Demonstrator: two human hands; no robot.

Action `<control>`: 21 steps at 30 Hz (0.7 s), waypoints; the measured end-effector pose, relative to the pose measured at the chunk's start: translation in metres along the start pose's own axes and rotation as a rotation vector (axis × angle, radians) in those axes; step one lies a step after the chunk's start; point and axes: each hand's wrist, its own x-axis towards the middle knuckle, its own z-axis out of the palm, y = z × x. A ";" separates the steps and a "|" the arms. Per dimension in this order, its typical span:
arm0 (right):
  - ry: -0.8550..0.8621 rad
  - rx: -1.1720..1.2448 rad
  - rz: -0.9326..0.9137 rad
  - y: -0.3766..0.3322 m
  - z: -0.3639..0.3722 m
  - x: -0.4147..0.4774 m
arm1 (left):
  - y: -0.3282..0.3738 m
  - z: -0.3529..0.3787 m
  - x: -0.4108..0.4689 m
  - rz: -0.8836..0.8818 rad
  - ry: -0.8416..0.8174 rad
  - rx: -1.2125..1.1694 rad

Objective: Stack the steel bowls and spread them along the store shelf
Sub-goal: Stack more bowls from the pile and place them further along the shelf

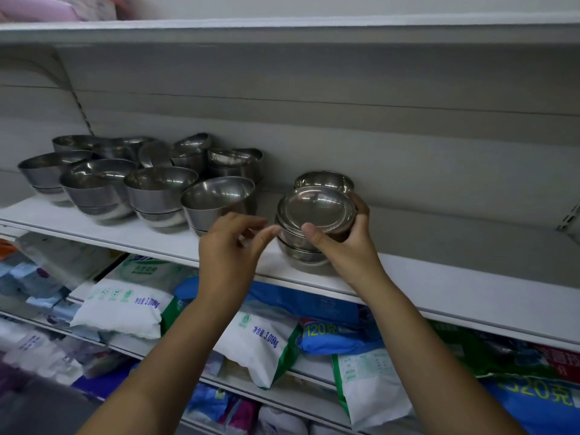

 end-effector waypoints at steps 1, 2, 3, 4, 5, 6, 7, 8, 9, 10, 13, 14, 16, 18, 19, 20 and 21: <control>0.015 -0.013 -0.004 0.000 0.003 0.002 | 0.001 -0.005 0.006 -0.003 0.066 -0.017; 0.028 -0.023 -0.009 0.000 0.006 0.004 | 0.003 -0.010 0.014 -0.016 0.119 -0.033; 0.039 -0.030 -0.015 0.001 0.010 0.007 | 0.005 -0.015 0.022 -0.038 0.151 -0.051; 0.046 -0.034 -0.019 0.002 0.013 0.009 | 0.006 -0.020 0.031 -0.071 0.157 -0.081; 0.049 -0.034 -0.018 0.003 0.015 0.012 | 0.007 -0.025 0.042 -0.106 0.141 -0.122; 0.045 -0.027 -0.014 0.003 0.018 0.014 | 0.008 -0.029 0.053 -0.137 0.116 -0.161; 0.040 -0.017 -0.009 0.002 0.022 0.017 | 0.005 -0.032 0.066 -0.159 0.093 -0.180; 0.036 -0.007 -0.005 0.002 0.025 0.020 | 0.002 -0.034 0.079 -0.174 0.072 -0.175; 0.036 -0.002 -0.004 0.001 0.028 0.023 | -0.001 -0.036 0.093 -0.189 0.053 -0.153; 0.038 0.000 -0.007 0.001 0.031 0.025 | -0.005 -0.037 0.105 -0.203 0.037 -0.121; 0.061 -0.002 -0.016 0.005 0.039 0.030 | -0.026 -0.035 0.138 -0.194 -0.045 0.026; 0.071 -0.004 -0.020 0.007 0.041 0.032 | -0.032 -0.034 0.147 -0.169 -0.077 0.075; 0.091 -0.001 -0.028 0.011 0.043 0.035 | -0.043 -0.031 0.164 -0.096 -0.143 0.211; 0.104 0.001 -0.028 0.013 0.045 0.037 | -0.052 -0.030 0.183 -0.084 -0.237 0.351; 0.106 0.004 -0.029 0.014 0.045 0.037 | -0.055 -0.030 0.192 -0.099 -0.296 0.399; 0.110 0.008 -0.031 0.014 0.046 0.037 | -0.061 -0.030 0.201 -0.105 -0.361 0.444; 0.114 0.011 -0.033 0.015 0.046 0.037 | -0.065 -0.030 0.208 -0.101 -0.433 0.494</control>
